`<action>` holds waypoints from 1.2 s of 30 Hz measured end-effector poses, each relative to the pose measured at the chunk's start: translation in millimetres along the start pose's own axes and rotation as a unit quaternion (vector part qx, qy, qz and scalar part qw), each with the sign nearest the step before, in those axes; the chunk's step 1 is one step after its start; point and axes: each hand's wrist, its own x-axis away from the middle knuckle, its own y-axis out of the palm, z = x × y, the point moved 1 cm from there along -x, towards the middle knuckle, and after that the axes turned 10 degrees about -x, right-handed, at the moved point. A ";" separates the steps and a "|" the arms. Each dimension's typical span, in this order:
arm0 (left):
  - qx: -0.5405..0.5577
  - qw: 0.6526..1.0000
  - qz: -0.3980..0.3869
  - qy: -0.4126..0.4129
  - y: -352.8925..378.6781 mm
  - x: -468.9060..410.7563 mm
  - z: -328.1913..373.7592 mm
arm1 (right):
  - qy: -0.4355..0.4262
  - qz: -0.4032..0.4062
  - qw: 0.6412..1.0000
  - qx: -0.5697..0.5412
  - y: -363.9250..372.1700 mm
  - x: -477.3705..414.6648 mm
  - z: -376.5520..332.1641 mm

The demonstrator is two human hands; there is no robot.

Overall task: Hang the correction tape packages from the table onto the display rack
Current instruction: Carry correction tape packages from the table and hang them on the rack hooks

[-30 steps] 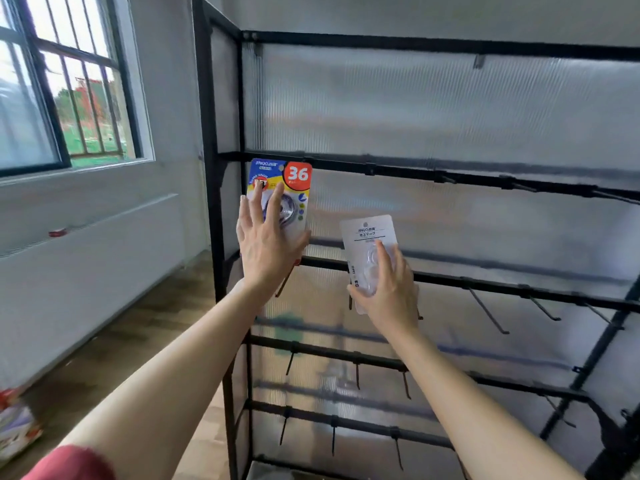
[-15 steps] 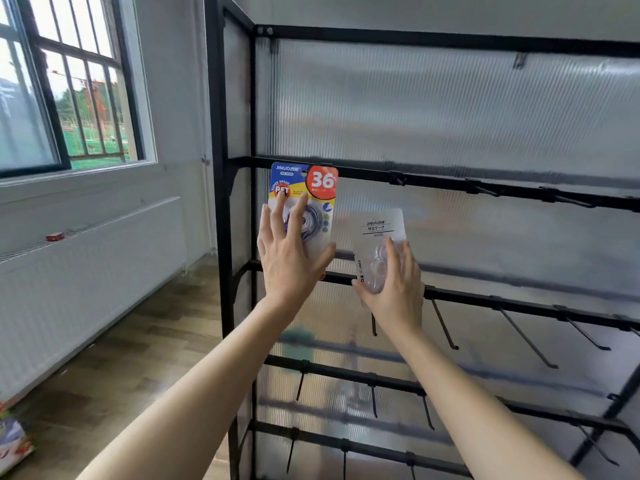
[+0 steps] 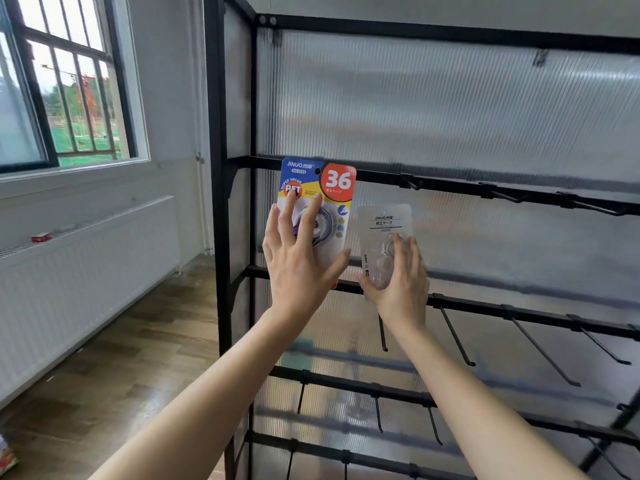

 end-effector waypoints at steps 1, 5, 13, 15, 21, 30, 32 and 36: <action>-0.001 1.000 0.001 -0.002 0.2 1.4 -1.4 | 0.000 0.001 1.000 0.001 1.1 -0.9 0.8; -0.014 1.000 0.004 -0.002 -0.4 5.5 -4.4 | 0.000 0.003 1.000 0.005 5.1 -1.9 3.6; -0.029 1.000 -0.004 0.008 4.3 6.4 -5.2 | -0.001 -0.004 1.000 -0.003 12.5 1.9 1.6; -0.040 0.999 -0.029 0.008 11.6 -1.5 -5.2 | 0.002 -0.006 1.000 -0.003 12.5 1.6 2.2; -0.049 0.992 -0.119 -0.013 49.0 -28.1 -19.6 | 0.012 0.006 1.000 0.000 7.0 0.1 6.4; -0.111 0.976 -0.185 -0.022 98.3 -70.6 -30.5 | 0.015 0.014 1.000 0.021 -7.7 -9.0 17.7; -0.118 0.973 -0.196 -0.024 104.5 -75.6 -30.9 | 0.013 0.014 1.000 0.024 -9.7 -10.8 18.4; -0.128 0.969 -0.210 -0.024 112.9 -80.0 -30.0 | 0.008 0.021 1.000 0.022 -14.4 -12.1 18.4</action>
